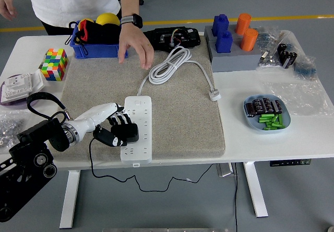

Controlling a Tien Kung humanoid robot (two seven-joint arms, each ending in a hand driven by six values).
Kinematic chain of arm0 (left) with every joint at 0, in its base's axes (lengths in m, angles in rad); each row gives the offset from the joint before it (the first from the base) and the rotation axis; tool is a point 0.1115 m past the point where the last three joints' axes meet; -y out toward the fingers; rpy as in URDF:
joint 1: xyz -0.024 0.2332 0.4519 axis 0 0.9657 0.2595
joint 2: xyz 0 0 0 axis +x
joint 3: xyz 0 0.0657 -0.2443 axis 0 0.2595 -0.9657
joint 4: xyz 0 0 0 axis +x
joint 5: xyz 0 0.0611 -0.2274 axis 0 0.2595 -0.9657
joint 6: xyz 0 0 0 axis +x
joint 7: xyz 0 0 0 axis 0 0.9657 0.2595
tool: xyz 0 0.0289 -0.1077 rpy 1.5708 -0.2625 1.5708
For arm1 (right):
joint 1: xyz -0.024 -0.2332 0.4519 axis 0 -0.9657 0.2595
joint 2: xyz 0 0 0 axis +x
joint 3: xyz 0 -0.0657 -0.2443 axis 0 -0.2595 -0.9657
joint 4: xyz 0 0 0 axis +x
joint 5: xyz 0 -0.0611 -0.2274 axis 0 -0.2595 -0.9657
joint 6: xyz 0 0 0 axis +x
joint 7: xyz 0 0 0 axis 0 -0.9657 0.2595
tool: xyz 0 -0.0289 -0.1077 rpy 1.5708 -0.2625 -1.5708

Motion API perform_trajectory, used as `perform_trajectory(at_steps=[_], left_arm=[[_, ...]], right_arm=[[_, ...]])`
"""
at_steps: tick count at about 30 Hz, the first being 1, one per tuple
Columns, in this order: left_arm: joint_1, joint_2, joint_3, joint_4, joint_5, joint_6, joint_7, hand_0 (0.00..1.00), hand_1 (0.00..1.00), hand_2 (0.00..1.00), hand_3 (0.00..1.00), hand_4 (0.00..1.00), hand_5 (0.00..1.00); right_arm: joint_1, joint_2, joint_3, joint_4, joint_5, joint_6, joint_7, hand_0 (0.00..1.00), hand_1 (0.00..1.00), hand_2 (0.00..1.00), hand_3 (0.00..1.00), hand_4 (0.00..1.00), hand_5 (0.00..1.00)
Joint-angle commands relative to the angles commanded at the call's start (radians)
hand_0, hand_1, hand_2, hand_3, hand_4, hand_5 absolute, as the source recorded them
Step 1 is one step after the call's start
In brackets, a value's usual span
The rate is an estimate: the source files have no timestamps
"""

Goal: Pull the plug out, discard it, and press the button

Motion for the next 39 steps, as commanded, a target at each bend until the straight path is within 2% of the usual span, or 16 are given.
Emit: perform_trajectory(at_steps=[1, 5, 6, 15, 23, 27, 33, 36, 39], left_arm=[[-0.001, -0.001, 0.001, 0.003, -0.005, 0.003, -0.002, 0.391, 0.291, 0.306, 0.476, 0.833, 0.002], [-0.004, -0.003, 0.004, 0.007, -0.023, 0.030, -0.023, 0.391, 0.291, 0.306, 0.476, 0.833, 0.002], [-0.005, -0.004, 0.004, 0.009, -0.027, 0.034, -0.027, 0.361, 0.258, 0.272, 0.450, 0.734, 0.002], [-0.006, -0.006, -0.002, 0.026, -0.069, 0.051, -0.060, 0.367, 0.255, 0.269, 0.443, 0.730, 0.002], [-0.021, -0.002, -0.037, 0.037, -0.109, 0.032, -0.059, 0.371, 0.253, 0.266, 0.437, 0.727, 0.002], [-0.024, 0.000, -0.057, 0.044, -0.170, 0.024, -0.074, 0.371, 0.251, 0.261, 0.419, 0.724, 0.002], [-0.032, -0.024, -0.135, 0.113, -0.155, 0.064, -0.098, 0.371, 0.248, 0.259, 0.409, 0.723, 0.002], [-0.044, -0.040, -0.149, 0.173, -0.136, 0.123, -0.126, 0.371, 0.248, 0.259, 0.409, 0.723, 0.002], [-0.053, -0.056, -0.158, 0.233, -0.065, 0.185, -0.140, 0.383, 0.270, 0.262, 0.408, 0.737, 0.002]], right_arm=[[0.001, -0.001, 0.000, 0.000, 0.000, 0.000, 0.000, 0.728, 0.680, 0.662, 0.634, 0.743, 0.598], [0.001, -0.004, -0.004, 0.000, 0.001, 0.000, 0.001, 0.728, 0.680, 0.662, 0.634, 0.743, 0.598], [0.001, -0.005, -0.006, -0.001, 0.002, 0.000, 0.001, 0.728, 0.680, 0.662, 0.634, 0.743, 0.598], [0.001, -0.005, -0.013, 0.000, 0.003, 0.001, 0.000, 0.728, 0.680, 0.662, 0.634, 0.743, 0.598], [0.001, -0.008, -0.018, -0.001, 0.005, 0.001, 0.000, 0.728, 0.680, 0.662, 0.633, 0.743, 0.598], [0.002, -0.007, -0.014, 0.000, 0.004, 0.001, 0.001, 0.728, 0.680, 0.662, 0.634, 0.743, 0.598], [-0.002, -0.004, -0.015, -0.002, 0.004, 0.001, 0.000, 0.728, 0.680, 0.662, 0.634, 0.743, 0.598], [-0.003, -0.002, -0.014, -0.002, 0.004, 0.001, 0.000, 0.728, 0.680, 0.662, 0.634, 0.743, 0.598], [-0.003, -0.002, -0.013, 0.000, 0.003, 0.002, 0.000, 0.728, 0.680, 0.662, 0.634, 0.744, 0.599]])
